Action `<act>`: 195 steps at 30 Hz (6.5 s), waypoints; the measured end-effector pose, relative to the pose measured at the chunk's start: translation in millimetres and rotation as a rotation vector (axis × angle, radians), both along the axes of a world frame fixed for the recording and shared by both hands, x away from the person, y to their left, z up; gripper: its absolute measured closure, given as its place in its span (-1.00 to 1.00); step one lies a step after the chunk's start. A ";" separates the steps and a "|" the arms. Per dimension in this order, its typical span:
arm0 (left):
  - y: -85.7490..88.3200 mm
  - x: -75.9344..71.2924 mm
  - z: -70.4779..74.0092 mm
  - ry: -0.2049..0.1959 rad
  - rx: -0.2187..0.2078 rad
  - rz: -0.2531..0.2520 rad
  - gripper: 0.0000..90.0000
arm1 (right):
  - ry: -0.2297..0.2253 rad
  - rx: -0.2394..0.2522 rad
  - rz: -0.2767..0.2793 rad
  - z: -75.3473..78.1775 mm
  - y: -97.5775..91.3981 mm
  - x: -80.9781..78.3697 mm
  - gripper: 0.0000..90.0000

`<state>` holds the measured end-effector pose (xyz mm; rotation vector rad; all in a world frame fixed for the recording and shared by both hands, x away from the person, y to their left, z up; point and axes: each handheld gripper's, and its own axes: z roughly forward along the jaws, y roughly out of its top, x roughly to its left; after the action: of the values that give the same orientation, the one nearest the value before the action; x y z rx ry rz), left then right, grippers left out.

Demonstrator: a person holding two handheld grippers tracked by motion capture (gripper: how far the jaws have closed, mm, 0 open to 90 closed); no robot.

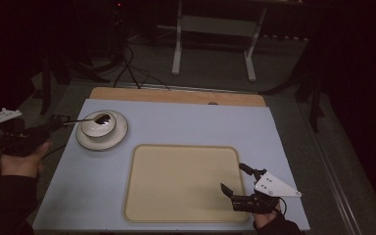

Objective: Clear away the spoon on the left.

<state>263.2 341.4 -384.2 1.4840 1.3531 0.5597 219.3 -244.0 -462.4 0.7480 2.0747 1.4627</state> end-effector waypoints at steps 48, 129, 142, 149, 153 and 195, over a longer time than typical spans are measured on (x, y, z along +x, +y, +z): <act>-94.8 -4.9 38.5 0.046 0.223 -0.590 1.00 | -0.001 -0.003 0.016 -0.6 1.3 0.2 -0.70; -190.3 75.6 -47.2 0.445 0.315 -0.953 0.86 | 0.014 -0.002 0.026 -2.2 1.1 1.3 -0.69; -192.1 99.5 -79.6 0.420 0.222 -0.864 0.80 | 0.019 0.001 0.026 -2.7 1.2 2.0 -0.69; -194.1 109.3 -97.2 0.447 0.188 -0.831 0.80 | 0.018 0.000 0.025 -2.8 1.2 2.1 -0.69; -196.9 115.9 -111.1 0.450 0.174 -0.807 0.78 | 0.020 0.004 0.027 -2.7 0.9 1.8 -0.69; -208.9 121.1 -128.1 0.364 0.183 -0.669 0.39 | 0.034 0.003 0.036 -4.0 1.2 3.1 -0.69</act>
<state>384.3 132.5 -512.4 2.1298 0.9831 -0.0234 222.4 -242.8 -466.3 0.7453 2.1221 1.4828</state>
